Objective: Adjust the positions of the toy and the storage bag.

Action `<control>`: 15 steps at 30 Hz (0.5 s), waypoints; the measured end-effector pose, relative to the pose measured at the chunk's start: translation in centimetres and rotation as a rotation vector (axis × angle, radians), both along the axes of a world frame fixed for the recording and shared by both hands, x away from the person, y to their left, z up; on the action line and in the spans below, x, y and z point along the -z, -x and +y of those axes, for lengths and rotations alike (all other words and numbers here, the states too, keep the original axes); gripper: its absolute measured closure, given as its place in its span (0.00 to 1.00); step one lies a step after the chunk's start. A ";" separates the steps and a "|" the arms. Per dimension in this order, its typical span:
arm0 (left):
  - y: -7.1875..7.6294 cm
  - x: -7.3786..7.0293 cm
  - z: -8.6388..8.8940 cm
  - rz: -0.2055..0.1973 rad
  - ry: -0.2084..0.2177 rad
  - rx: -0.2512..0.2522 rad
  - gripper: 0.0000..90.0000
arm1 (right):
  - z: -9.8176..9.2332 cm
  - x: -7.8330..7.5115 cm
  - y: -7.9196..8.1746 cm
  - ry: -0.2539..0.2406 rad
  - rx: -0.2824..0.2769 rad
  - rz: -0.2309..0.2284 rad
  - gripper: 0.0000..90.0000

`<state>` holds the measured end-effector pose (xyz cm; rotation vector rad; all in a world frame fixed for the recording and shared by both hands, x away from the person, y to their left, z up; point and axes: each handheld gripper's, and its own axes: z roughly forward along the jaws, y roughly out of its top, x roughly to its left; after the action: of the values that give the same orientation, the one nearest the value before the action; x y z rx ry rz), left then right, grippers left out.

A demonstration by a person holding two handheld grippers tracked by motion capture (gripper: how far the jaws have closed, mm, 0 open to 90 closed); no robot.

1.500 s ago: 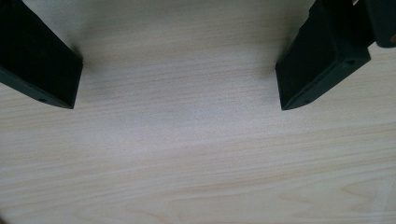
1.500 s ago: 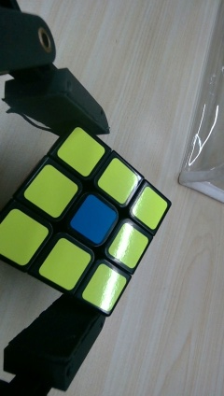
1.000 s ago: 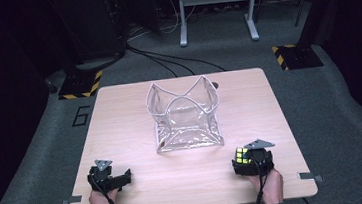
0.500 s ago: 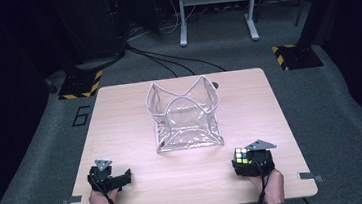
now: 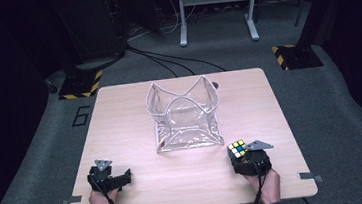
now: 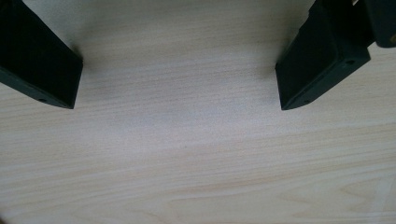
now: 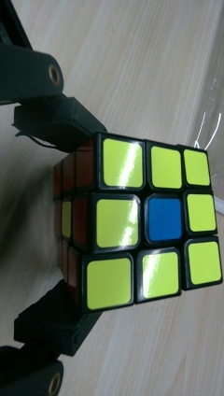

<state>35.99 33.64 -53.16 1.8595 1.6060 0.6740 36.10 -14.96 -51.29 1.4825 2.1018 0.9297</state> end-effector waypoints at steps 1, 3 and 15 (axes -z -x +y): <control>0.0 0.0 0.0 -0.003 0.000 0.002 0.00 | 0.1 0.1 -0.1 -0.001 0.005 -0.001 0.31; 0.0 0.0 0.0 -0.001 0.001 0.001 0.00 | 0.1 0.3 -0.2 0.004 0.003 -0.012 0.34; 0.0 0.0 0.0 -0.001 0.002 -0.001 0.00 | 0.1 0.3 -0.3 0.003 -0.007 -0.035 0.37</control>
<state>35.99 33.63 -53.17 1.8572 1.6059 0.6740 36.40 -14.90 -51.64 1.4475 2.0839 0.9482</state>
